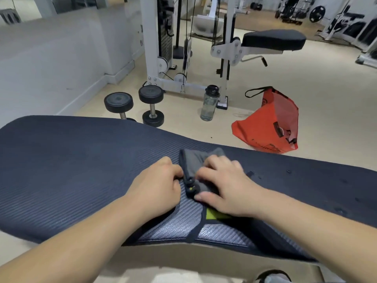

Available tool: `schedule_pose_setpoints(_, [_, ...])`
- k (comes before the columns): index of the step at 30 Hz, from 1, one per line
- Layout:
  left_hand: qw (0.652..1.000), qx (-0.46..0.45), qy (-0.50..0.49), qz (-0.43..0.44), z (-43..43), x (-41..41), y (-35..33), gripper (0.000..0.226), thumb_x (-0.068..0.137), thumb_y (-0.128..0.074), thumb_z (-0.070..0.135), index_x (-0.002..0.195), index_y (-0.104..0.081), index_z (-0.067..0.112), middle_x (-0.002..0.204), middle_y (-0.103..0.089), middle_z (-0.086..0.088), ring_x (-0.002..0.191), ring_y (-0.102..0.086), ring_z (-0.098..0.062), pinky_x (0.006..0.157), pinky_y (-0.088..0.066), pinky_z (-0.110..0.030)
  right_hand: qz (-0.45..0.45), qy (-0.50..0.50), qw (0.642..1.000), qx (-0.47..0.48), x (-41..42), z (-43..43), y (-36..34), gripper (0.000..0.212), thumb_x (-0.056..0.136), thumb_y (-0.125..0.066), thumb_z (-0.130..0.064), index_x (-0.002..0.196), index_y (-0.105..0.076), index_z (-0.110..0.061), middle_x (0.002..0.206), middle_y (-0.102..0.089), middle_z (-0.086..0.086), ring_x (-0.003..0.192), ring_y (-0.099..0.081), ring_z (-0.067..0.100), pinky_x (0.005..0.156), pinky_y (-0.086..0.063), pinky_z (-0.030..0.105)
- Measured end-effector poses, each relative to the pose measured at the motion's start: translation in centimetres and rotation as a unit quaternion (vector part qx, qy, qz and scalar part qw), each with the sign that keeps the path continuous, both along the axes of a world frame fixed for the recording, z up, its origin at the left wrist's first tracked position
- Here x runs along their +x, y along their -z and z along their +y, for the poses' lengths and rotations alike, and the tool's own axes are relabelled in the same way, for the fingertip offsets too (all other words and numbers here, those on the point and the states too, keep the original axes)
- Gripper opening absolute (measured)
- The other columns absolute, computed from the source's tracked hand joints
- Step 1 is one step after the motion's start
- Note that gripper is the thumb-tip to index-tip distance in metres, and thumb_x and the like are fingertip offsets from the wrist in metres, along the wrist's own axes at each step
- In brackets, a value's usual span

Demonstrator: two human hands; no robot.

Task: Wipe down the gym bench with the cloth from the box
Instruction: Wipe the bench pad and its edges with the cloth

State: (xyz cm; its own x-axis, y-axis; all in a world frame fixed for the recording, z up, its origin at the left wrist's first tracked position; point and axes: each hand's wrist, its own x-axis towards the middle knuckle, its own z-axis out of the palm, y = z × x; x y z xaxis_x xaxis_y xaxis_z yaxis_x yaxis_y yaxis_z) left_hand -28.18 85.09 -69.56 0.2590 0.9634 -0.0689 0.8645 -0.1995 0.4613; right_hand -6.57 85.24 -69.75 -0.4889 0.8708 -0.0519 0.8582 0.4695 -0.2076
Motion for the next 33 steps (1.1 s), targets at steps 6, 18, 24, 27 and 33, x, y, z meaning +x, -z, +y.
schedule_pose_setpoints(6, [0.999, 0.022, -0.038, 0.028, 0.1, 0.1, -0.6, 0.012, 0.087, -0.049, 0.027, 0.085, -0.061, 0.028, 0.093, -0.051, 0.01, 0.093, -0.056, -0.017, 0.074, -0.054, -0.038, -0.031, 0.063, 0.996, 0.054, 1.6, 2.0, -0.6, 0.049, 0.085, -0.055, -0.074, 0.119, -0.062, -0.038, 0.116, -0.055, -0.005, 0.119, -0.051, 0.023, 0.098, -0.034, 0.046])
schedule_pose_setpoints(18, [0.988, 0.077, 0.105, 0.088, -1.1, 7.2, -0.7, 0.052, 0.096, -0.033, 0.051, 0.126, -0.059, 0.018, 0.132, -0.058, -0.002, 0.131, -0.044, -0.024, 0.12, -0.028, -0.041, 0.256, 0.294, 0.92, -0.021, 7.4, 2.3, -3.2, 0.025, 0.1, -0.057, -0.016, 0.115, -0.078, -0.018, 0.098, -0.077, -0.004, 0.079, -0.065, 0.007, 0.086, -0.055, 0.026])
schedule_pose_setpoints(24, [0.975, 0.105, 0.093, 0.171, 2.3, 8.5, 1.0, 0.055, 0.095, -0.044, 0.049, 0.141, -0.05, 0.02, 0.154, -0.046, -0.003, 0.146, -0.034, -0.024, 0.123, -0.023, -0.047, 0.124, 0.326, 0.936, -0.049, 11.0, 2.7, -2.2, 0.037, 0.101, -0.047, -0.016, 0.131, -0.069, -0.016, 0.137, -0.068, 0.004, 0.131, -0.057, 0.026, 0.11, -0.047, 0.041])
schedule_pose_setpoints(27, [0.975, 0.093, 0.007, 0.2, 5.1, 7.5, 1.4, 0.05, 0.096, -0.041, 0.046, 0.145, -0.043, 0.038, 0.163, -0.032, -0.005, 0.147, -0.026, -0.034, 0.121, -0.017, -0.058, 0.077, 0.298, 0.949, -0.066, 11.4, 3.1, -1.9, 0.042, 0.095, -0.047, -0.007, 0.129, -0.07, -0.013, 0.139, -0.064, 0.006, 0.131, -0.056, 0.028, 0.11, -0.046, 0.039])
schedule_pose_setpoints(33, [0.971, 0.149, 0.11, 0.152, 1.4, 11.4, 2.8, 0.049, 0.089, -0.049, 0.041, 0.138, -0.055, 0.034, 0.15, -0.054, 0.002, 0.128, -0.048, -0.037, 0.11, -0.036, -0.052, 0.063, 0.286, 0.954, -0.068, 12.5, 3.7, -1.6, 0.048, 0.088, -0.048, -0.003, 0.126, -0.073, -0.015, 0.133, -0.062, 0.001, 0.128, -0.055, 0.026, 0.108, -0.047, 0.041])
